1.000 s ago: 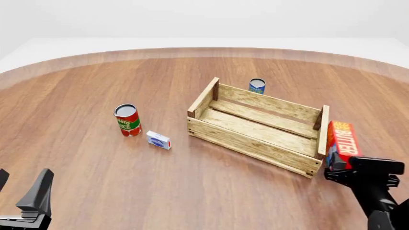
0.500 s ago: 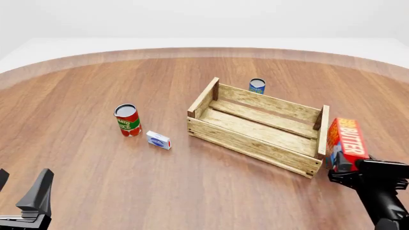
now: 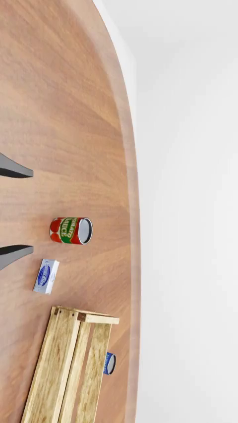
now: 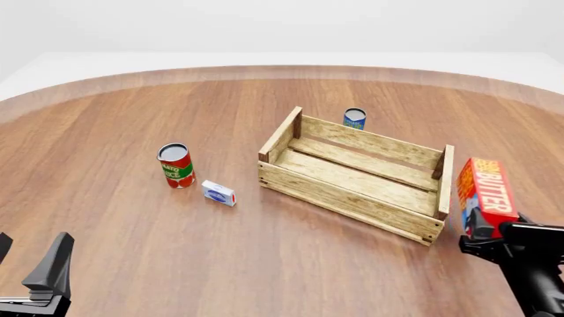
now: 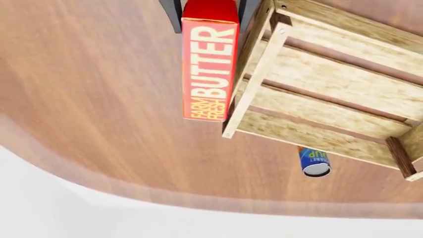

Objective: Pick up the butter and put it in the tray.

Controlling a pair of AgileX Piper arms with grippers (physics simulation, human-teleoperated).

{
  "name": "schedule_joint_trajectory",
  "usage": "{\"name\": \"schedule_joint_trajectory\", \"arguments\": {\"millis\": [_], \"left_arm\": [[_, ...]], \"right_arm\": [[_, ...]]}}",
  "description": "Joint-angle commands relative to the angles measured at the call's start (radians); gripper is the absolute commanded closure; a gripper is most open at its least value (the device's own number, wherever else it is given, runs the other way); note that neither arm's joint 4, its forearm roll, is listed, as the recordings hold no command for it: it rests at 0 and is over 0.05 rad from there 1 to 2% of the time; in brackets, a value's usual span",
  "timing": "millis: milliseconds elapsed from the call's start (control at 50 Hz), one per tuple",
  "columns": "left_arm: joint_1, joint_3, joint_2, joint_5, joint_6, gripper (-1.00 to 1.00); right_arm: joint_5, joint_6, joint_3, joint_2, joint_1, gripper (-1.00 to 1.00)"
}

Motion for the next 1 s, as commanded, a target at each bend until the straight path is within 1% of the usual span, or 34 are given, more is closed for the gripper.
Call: {"name": "schedule_joint_trajectory", "arguments": {"millis": [20, 180, 420, 580, 680, 840, 900, 1000], "left_arm": [[0.000, 0.000, 0.000, 0.000, 0.000, -1.00], [0.000, 0.000, 0.000, 0.000, 0.000, -1.00], [0.000, 0.000, 0.000, 0.000, 0.000, -1.00], [0.000, 0.000, 0.000, 0.000, 0.000, -1.00], [0.000, 0.000, 0.000, 0.000, 0.000, -1.00], [0.000, 0.000, 0.000, 0.000, 0.000, -1.00], [0.000, 0.000, 0.000, 0.000, 0.000, -1.00], [0.000, 0.000, 0.000, 0.000, 0.000, -1.00]], "right_arm": [[0.056, 0.013, -0.005, -0.090, 0.006, 1.00], [0.169, 0.007, -0.018, -0.207, 0.009, 1.00], [0.252, 0.005, -0.002, -0.319, 0.007, 1.00], [0.365, 0.005, -0.013, -0.440, 0.004, 1.00], [0.414, 0.003, -0.018, -0.493, 0.005, 1.00], [0.529, -0.007, -0.050, -0.594, 0.012, 1.00], [0.588, -0.009, -0.075, -0.639, 0.021, 1.00], [0.624, -0.008, -0.090, -0.665, 0.033, 1.00]]}}
